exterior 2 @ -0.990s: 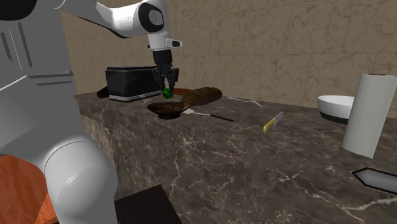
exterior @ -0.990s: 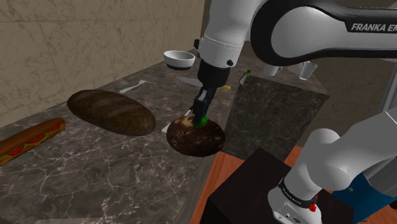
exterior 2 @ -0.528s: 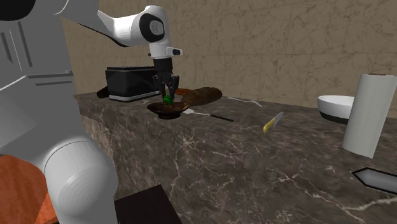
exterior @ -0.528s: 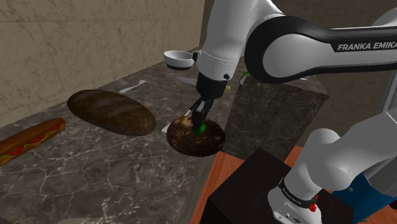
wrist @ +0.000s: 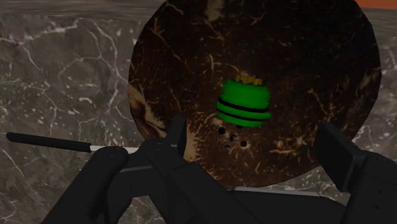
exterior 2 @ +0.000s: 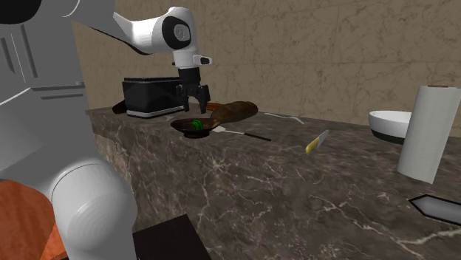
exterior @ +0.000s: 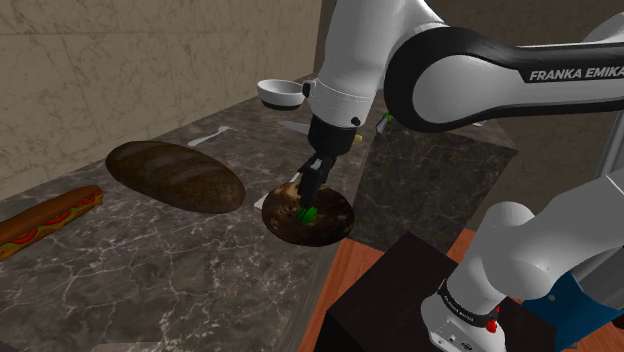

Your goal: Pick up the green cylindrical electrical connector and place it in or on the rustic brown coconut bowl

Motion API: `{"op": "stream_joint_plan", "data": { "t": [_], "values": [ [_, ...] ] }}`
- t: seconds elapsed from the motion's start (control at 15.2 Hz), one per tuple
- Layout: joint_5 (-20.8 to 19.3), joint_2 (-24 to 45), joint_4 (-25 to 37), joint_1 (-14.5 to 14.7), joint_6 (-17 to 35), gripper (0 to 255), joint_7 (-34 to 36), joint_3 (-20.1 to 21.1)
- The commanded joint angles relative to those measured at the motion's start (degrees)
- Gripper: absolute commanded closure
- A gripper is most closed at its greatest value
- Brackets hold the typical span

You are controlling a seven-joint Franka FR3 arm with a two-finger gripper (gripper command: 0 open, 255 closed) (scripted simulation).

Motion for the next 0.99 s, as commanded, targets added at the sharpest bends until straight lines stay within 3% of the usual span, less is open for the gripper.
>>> {"op": "stream_joint_plan", "data": {
  "t": [0.0,0.13,0.4,0.92],
  "values": [
    [0.0,0.0,0.0,0.0,0.0,0,0.0,0.0],
    [0.0,0.0,0.0,0.0,0.0,0,0.0,0.0],
    [-0.46,-0.2,7.09,-0.23,-7.29,0,0.14,-0.86],
    [-0.46,-0.2,7.08,-0.23,-7.28,0,0.15,-0.86]
  ]
}}
